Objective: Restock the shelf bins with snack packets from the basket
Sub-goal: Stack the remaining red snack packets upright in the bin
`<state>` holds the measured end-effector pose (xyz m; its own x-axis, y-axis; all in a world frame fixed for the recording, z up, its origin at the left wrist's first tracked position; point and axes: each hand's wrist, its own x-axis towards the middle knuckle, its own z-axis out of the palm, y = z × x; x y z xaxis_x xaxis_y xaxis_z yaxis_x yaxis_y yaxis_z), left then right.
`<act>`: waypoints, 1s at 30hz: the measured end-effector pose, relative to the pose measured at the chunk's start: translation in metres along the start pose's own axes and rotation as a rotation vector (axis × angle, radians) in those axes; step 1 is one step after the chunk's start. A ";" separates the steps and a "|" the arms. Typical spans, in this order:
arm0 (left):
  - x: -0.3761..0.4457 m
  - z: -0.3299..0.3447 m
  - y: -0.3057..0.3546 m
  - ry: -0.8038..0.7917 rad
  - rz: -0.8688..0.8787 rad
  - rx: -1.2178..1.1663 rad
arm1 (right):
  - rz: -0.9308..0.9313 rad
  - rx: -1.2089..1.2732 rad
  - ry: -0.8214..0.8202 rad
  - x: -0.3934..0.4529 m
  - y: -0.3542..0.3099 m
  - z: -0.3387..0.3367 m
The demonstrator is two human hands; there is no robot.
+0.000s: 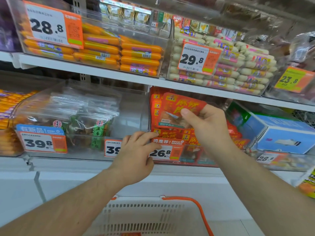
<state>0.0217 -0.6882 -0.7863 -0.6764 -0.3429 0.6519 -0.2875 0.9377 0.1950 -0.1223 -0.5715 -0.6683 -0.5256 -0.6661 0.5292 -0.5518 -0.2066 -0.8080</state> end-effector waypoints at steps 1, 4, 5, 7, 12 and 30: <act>0.000 0.000 -0.001 0.000 -0.002 0.003 | 0.026 0.017 -0.006 0.000 0.002 0.004; 0.000 -0.002 0.000 -0.018 -0.010 0.000 | 0.120 0.043 -0.020 0.002 0.009 0.012; 0.000 -0.002 0.000 -0.020 -0.013 -0.005 | 0.143 0.038 -0.023 0.003 0.013 0.013; 0.000 -0.002 -0.001 -0.025 -0.019 -0.013 | 0.177 -0.024 -0.034 0.004 0.021 0.014; 0.000 -0.002 -0.001 -0.038 -0.050 -0.046 | 0.224 -0.178 -0.074 0.006 0.035 0.009; 0.005 -0.006 0.001 -0.051 -0.197 -0.204 | 0.244 -0.560 -0.330 0.025 0.024 0.014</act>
<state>0.0219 -0.6890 -0.7783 -0.6554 -0.5171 0.5505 -0.2780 0.8429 0.4608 -0.1393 -0.6037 -0.6776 -0.5013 -0.8482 0.1713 -0.7407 0.3182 -0.5917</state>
